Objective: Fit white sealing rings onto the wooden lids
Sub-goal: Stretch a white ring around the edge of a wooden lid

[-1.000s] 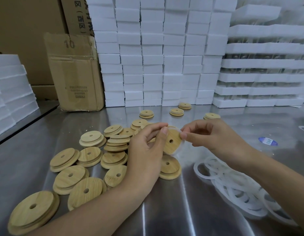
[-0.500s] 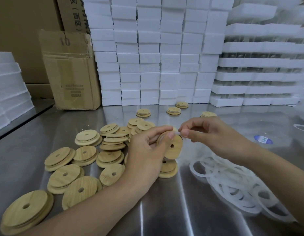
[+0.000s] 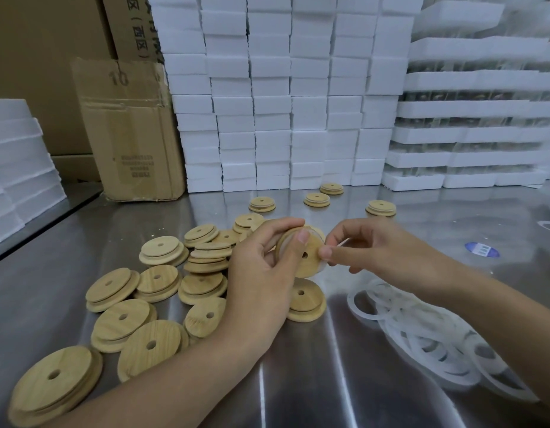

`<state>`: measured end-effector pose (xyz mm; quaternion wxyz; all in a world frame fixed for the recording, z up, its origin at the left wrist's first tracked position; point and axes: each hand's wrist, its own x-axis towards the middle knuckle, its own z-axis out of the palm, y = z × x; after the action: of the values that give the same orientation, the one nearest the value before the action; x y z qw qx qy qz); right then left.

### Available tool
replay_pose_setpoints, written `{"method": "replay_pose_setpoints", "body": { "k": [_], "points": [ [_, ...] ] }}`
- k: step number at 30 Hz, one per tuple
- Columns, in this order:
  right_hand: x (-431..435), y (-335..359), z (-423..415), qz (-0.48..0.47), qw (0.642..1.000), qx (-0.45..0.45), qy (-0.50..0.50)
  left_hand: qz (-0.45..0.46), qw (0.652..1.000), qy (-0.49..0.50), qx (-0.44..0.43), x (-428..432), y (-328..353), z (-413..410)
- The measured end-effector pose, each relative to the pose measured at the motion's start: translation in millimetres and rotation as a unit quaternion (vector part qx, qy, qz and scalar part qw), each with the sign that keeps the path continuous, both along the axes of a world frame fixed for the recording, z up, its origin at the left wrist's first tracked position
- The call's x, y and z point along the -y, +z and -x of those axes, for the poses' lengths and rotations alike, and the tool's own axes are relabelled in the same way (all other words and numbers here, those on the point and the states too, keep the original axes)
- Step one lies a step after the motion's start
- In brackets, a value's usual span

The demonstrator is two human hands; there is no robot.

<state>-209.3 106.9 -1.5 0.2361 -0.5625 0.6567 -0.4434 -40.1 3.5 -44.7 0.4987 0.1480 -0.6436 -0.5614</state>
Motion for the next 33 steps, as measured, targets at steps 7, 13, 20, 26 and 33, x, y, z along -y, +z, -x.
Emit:
{"method": "replay_pose_setpoints", "body": {
  "k": [7,13,20,26,33],
  "points": [
    [1,0,-2,0.045,0.998,0.042,0.012,0.003,0.999,-0.038,0.027,-2,-2,0],
    [-3,8,11,0.043,0.997,0.064,0.003,0.025,0.998,-0.034,0.038,1,-3,2],
    [0,1,14,0.038,0.994,0.097,-0.029,-0.016,1.0,-0.009,0.014,4,-3,1],
    [0,1,5,0.013,0.997,0.07,0.013,0.002,1.0,-0.009,0.012,2,-2,0],
    [2,-2,1,0.062,0.996,0.055,0.028,0.029,0.999,-0.012,0.027,1,-3,0]
  ]
}}
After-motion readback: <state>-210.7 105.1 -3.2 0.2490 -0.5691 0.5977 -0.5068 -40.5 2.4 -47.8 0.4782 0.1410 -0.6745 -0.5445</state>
